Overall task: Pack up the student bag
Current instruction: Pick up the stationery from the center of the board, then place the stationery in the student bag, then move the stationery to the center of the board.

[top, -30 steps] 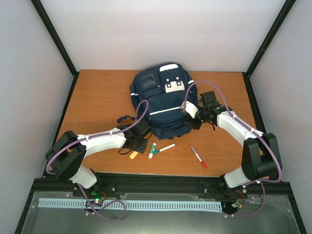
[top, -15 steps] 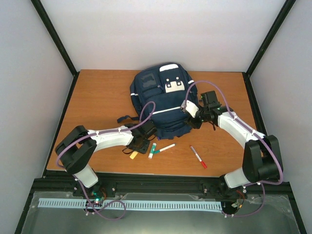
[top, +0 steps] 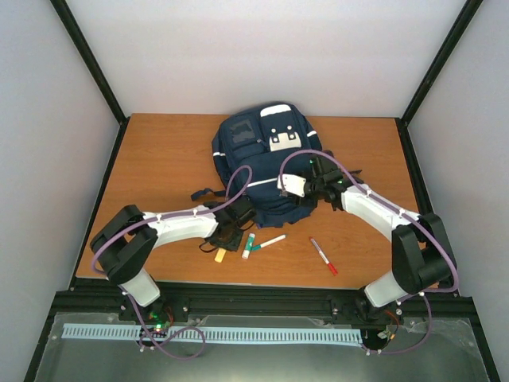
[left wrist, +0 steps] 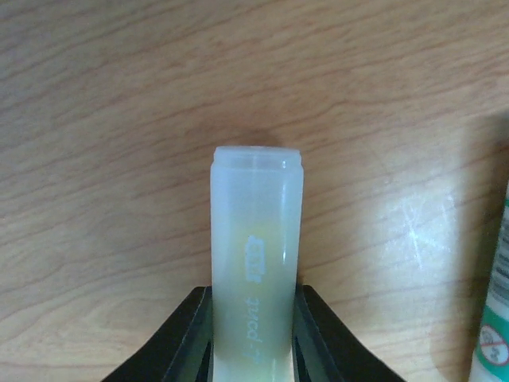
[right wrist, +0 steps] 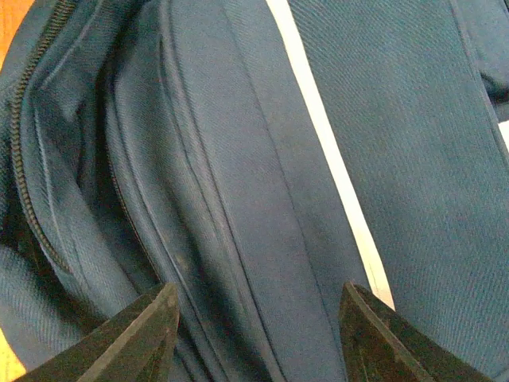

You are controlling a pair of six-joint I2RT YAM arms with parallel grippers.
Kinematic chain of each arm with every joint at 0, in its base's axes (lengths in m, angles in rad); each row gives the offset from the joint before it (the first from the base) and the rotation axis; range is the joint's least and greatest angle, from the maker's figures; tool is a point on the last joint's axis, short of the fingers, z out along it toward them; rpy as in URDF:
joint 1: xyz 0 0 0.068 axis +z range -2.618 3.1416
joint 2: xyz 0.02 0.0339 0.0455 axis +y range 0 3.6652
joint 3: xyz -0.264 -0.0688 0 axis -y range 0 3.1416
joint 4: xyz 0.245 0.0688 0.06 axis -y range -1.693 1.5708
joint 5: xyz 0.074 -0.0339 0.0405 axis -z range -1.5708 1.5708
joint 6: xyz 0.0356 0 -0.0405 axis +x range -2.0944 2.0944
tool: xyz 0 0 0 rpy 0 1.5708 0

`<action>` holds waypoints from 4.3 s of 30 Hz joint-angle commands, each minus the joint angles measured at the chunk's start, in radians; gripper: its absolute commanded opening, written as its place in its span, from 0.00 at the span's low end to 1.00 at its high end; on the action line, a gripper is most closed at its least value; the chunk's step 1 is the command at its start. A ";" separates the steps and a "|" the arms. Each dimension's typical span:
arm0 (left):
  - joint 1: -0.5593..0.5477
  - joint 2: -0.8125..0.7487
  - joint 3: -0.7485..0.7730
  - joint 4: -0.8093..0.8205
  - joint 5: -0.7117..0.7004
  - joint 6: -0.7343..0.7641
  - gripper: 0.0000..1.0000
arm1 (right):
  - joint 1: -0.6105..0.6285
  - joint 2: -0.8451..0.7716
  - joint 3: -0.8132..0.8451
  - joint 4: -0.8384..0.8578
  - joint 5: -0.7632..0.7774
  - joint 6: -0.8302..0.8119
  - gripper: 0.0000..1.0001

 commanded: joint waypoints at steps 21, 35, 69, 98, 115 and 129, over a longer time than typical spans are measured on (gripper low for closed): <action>-0.009 -0.502 -0.147 0.469 0.057 -0.372 0.06 | 0.092 0.044 0.101 0.113 0.123 -0.003 0.03; -0.009 -0.223 -0.094 1.045 0.072 -0.557 0.01 | 0.104 0.108 0.490 -0.169 0.087 0.254 0.03; 0.025 0.231 0.208 1.287 -0.334 -0.990 0.35 | 0.104 0.151 0.560 -0.191 0.091 0.432 0.03; -0.055 -0.388 -0.094 0.451 -0.140 -0.488 0.70 | 0.091 0.168 0.475 -0.134 0.127 0.512 0.03; -0.054 -0.152 0.048 0.114 -0.016 -0.216 0.58 | 0.087 0.114 0.386 -0.088 0.137 0.528 0.03; -0.054 0.077 0.164 0.146 -0.057 -0.227 0.42 | 0.065 0.089 0.372 -0.087 0.103 0.538 0.03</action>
